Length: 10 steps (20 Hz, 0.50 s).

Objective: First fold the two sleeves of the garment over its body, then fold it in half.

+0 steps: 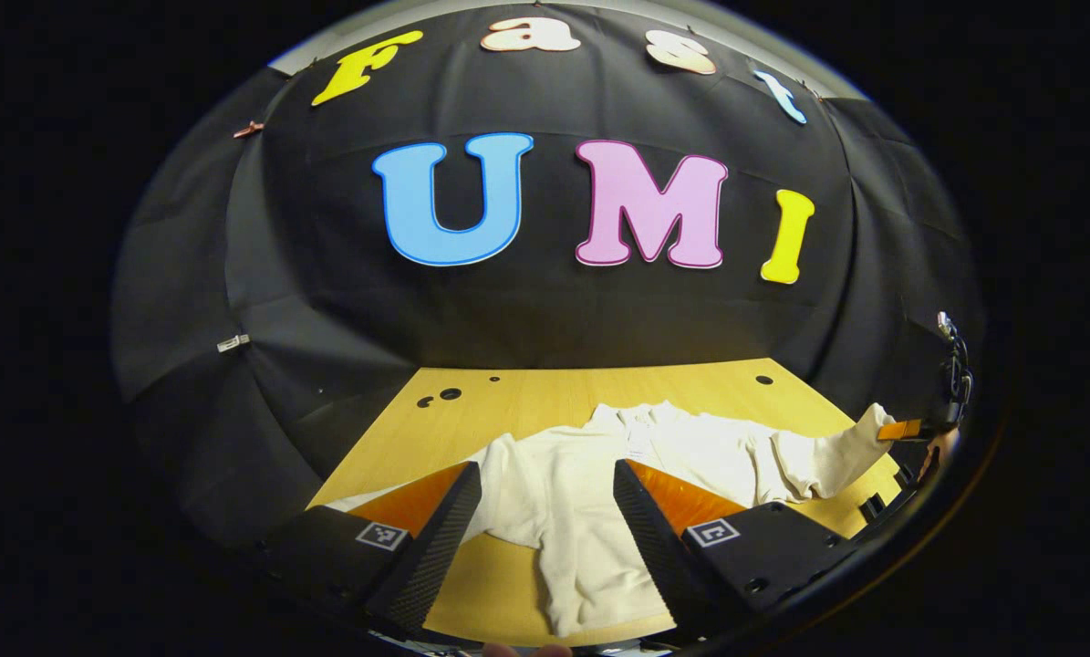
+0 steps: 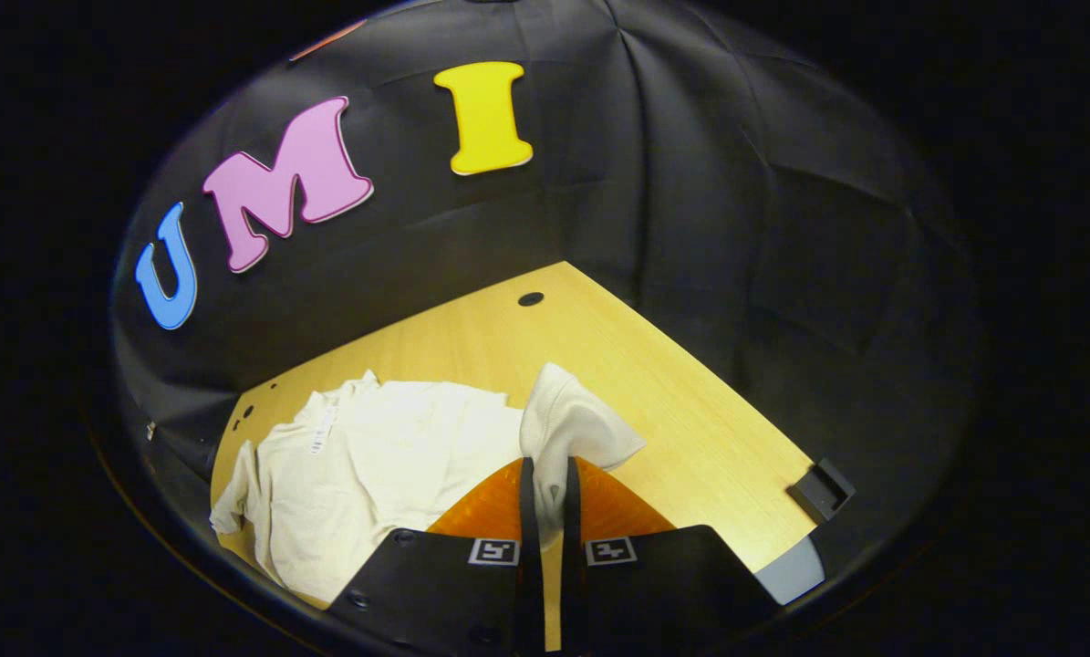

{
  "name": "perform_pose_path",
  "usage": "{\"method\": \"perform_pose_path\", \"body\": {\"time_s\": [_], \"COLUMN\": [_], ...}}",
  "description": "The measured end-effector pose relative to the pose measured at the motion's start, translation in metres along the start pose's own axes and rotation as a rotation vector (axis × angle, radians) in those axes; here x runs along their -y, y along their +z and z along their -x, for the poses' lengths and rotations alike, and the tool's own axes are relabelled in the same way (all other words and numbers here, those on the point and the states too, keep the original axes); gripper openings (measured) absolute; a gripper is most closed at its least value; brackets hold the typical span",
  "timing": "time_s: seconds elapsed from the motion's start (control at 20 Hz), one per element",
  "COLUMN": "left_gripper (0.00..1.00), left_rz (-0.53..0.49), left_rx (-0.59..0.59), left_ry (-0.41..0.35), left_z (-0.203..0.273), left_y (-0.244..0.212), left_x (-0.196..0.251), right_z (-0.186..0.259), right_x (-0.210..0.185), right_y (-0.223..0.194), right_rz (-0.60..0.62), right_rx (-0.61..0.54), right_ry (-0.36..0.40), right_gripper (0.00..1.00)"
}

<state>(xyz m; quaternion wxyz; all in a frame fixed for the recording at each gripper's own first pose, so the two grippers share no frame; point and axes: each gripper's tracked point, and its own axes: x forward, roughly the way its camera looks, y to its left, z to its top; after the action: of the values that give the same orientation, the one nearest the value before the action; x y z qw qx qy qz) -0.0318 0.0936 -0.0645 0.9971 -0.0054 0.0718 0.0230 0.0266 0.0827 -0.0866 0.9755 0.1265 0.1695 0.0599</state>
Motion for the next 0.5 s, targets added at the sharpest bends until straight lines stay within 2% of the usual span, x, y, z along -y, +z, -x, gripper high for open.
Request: {"method": "perform_pose_path", "body": {"time_s": [0.2,0.5], "left_gripper": [0.95,0.95], "left_rz": [0.014,0.034], "left_rx": [0.002,-0.002], "left_ry": [0.002,0.035], "left_z": [0.002,0.007], "left_y": [-0.004,-0.012], "left_x": [-0.030,-0.078], "right_z": [0.005,0.004], "right_x": [-0.063,-0.160], "right_y": [0.006,-0.002], "right_rz": [0.000,0.011], "right_rx": [0.035,0.029], "right_ry": [0.074,0.200], "right_gripper": [0.11,0.11]}}
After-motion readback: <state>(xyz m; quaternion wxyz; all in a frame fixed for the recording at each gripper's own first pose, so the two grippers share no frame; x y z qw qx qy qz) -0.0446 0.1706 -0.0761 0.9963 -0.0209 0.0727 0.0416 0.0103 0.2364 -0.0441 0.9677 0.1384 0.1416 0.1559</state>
